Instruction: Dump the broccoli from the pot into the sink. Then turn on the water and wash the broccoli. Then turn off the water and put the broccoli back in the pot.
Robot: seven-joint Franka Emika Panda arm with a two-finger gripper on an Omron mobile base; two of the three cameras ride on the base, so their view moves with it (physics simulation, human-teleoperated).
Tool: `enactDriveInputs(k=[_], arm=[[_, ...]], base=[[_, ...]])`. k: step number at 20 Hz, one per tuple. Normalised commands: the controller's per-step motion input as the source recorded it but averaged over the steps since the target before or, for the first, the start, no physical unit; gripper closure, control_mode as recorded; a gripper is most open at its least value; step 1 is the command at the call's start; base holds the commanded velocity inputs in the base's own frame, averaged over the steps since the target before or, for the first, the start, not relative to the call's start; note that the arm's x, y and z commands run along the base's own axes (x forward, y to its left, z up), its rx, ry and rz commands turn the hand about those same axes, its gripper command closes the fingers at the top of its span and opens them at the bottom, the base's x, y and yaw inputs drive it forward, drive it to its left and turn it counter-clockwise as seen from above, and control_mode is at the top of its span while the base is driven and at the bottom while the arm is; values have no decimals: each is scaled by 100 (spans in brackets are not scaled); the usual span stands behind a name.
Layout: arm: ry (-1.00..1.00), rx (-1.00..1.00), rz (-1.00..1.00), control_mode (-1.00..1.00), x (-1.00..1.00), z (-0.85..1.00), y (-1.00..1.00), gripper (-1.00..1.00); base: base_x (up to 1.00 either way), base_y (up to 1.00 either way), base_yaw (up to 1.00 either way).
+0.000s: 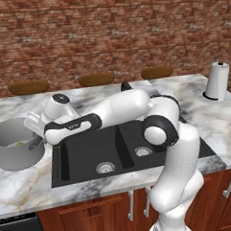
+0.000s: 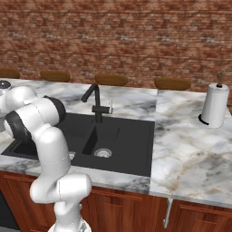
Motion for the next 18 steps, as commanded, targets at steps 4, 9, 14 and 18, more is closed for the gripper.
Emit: enactDriveInputs(k=[4, 9, 14, 18], arm=[[13, 4, -17, -100, 0, 32, -39, 100], [11, 7, -8, -100, 0, 17, -50, 100], [4, 9, 0, -100, 0, 0, -55, 100], [0, 11, -1, -100, 1, 0, -42, 100]], base=[[0, 0, 0], [0, 0, 0], [0, 0, 0], [0, 0, 0]])
